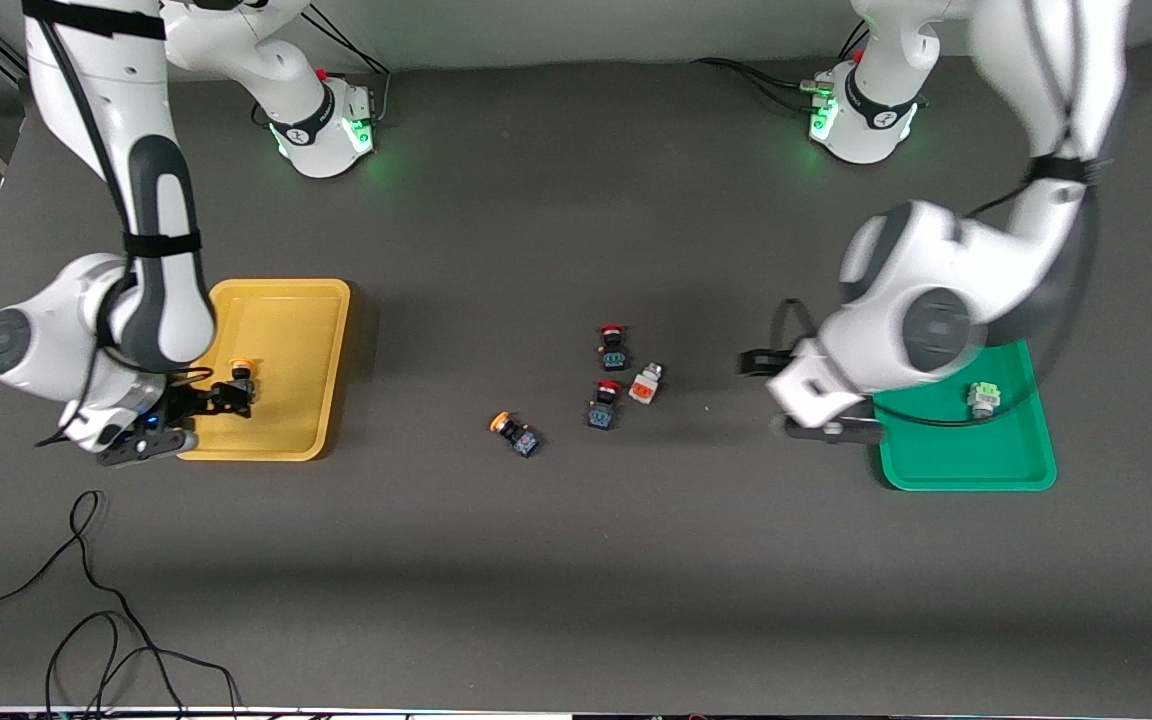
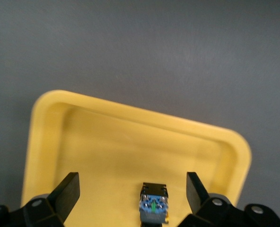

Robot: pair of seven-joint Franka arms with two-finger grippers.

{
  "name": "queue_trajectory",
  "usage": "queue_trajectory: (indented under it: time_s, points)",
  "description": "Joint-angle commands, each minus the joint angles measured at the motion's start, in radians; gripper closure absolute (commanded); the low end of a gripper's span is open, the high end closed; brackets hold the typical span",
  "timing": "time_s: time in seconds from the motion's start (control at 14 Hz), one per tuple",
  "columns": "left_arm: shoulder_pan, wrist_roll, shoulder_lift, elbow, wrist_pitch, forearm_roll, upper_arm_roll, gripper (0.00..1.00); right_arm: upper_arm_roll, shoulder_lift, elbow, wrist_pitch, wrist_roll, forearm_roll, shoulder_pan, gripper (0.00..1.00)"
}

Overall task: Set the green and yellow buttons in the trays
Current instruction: 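Release the orange button in the yellow tray while the left releases green, then move the right gripper to second orange button while the left reaches green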

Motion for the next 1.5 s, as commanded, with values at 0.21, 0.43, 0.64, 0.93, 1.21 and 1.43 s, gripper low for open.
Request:
queue_trajectory:
  time_s: [0.21,0.43,0.64,0.93,1.21,1.43]
  points:
    - [-0.199,-0.261,0.218,0.050,0.303,0.079,0.024,0.00,0.019,0.006,0.332,-0.303,0.123,-0.154,0.023,0.00]
    - [-0.225,-0.275,0.269,0.044,0.340,0.159,0.025,0.00,0.069,0.016,0.403,-0.317,0.115,-0.181,0.097,0.00]
    - [-0.234,-0.273,0.268,0.004,0.315,0.231,0.025,0.00,0.187,0.071,0.455,-0.300,0.118,-0.161,0.099,0.00]
    - [-0.260,-0.275,0.268,-0.030,0.320,0.279,0.025,0.00,0.347,0.230,0.607,-0.217,0.202,-0.121,0.100,0.00]
    - [-0.271,-0.278,0.274,-0.037,0.325,0.305,0.031,0.00,0.439,0.308,0.644,-0.047,0.258,-0.104,0.102,0.00]
    - [-0.273,-0.282,0.280,-0.039,0.334,0.306,0.031,0.02,0.494,0.342,0.643,0.008,0.281,-0.104,0.102,0.00]
